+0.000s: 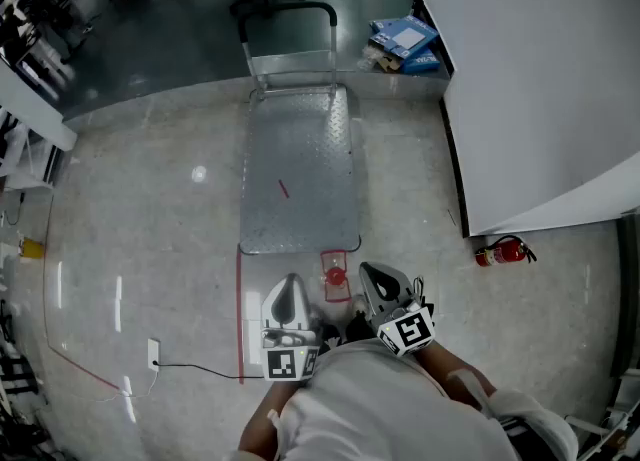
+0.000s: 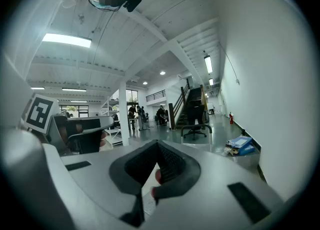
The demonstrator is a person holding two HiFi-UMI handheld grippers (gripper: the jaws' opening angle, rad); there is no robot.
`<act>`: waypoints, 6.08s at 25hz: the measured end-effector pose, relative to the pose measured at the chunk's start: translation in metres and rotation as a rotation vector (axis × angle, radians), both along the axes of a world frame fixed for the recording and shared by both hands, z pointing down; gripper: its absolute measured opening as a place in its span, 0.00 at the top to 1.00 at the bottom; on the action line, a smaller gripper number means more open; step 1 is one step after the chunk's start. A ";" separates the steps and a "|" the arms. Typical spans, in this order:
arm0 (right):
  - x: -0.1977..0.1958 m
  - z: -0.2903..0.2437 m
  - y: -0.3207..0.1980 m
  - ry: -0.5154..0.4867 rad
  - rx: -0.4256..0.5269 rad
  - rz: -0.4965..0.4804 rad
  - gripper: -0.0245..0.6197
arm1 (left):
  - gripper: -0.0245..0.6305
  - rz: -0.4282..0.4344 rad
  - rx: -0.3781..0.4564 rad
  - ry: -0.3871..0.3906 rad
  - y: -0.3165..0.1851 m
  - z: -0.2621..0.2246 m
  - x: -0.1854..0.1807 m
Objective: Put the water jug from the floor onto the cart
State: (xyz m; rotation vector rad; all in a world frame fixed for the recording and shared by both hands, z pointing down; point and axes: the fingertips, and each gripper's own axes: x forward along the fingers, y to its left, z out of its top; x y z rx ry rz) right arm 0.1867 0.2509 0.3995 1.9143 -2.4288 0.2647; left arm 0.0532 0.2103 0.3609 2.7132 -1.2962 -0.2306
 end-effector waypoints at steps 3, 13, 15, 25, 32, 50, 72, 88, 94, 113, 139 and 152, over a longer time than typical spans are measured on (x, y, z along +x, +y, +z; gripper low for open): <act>0.001 -0.001 0.000 -0.002 0.002 0.001 0.95 | 0.96 0.001 0.000 0.000 -0.001 -0.001 0.001; -0.003 0.005 0.002 0.010 -0.011 -0.007 0.95 | 0.96 -0.007 -0.010 0.001 0.002 0.000 -0.003; -0.004 0.010 -0.001 0.028 -0.017 -0.009 0.95 | 0.96 -0.012 -0.009 -0.001 0.002 0.000 -0.005; -0.014 0.123 -0.021 0.132 -0.345 -0.052 0.94 | 0.96 -0.056 -0.055 -0.040 -0.011 0.025 -0.017; -0.041 0.284 -0.018 0.211 -0.747 -0.248 0.92 | 0.96 -0.055 -0.106 -0.059 -0.035 0.075 -0.024; -0.053 0.550 0.004 0.312 -1.278 -0.265 0.52 | 0.96 -0.028 -0.262 -0.054 -0.034 0.176 -0.044; -0.067 0.523 0.021 0.431 -1.282 -0.285 0.54 | 0.96 -0.230 -0.230 -0.026 -0.054 0.163 -0.098; -0.115 0.367 -0.037 0.523 -1.188 -0.426 0.55 | 0.96 -0.418 -0.116 0.050 -0.073 0.086 -0.195; -0.148 0.322 -0.099 0.552 -1.100 -0.454 0.55 | 0.96 -0.433 -0.080 0.049 -0.098 0.067 -0.216; -0.208 0.329 -0.325 0.639 -0.989 -0.588 0.55 | 0.96 -0.574 -0.099 -0.023 -0.276 0.083 -0.243; -0.231 0.373 -0.443 0.587 -1.029 -0.571 0.55 | 0.96 -0.543 -0.182 -0.037 -0.405 0.130 -0.256; -0.220 0.377 -0.422 0.602 -1.023 -0.589 0.54 | 0.96 -0.546 -0.192 -0.026 -0.404 0.134 -0.254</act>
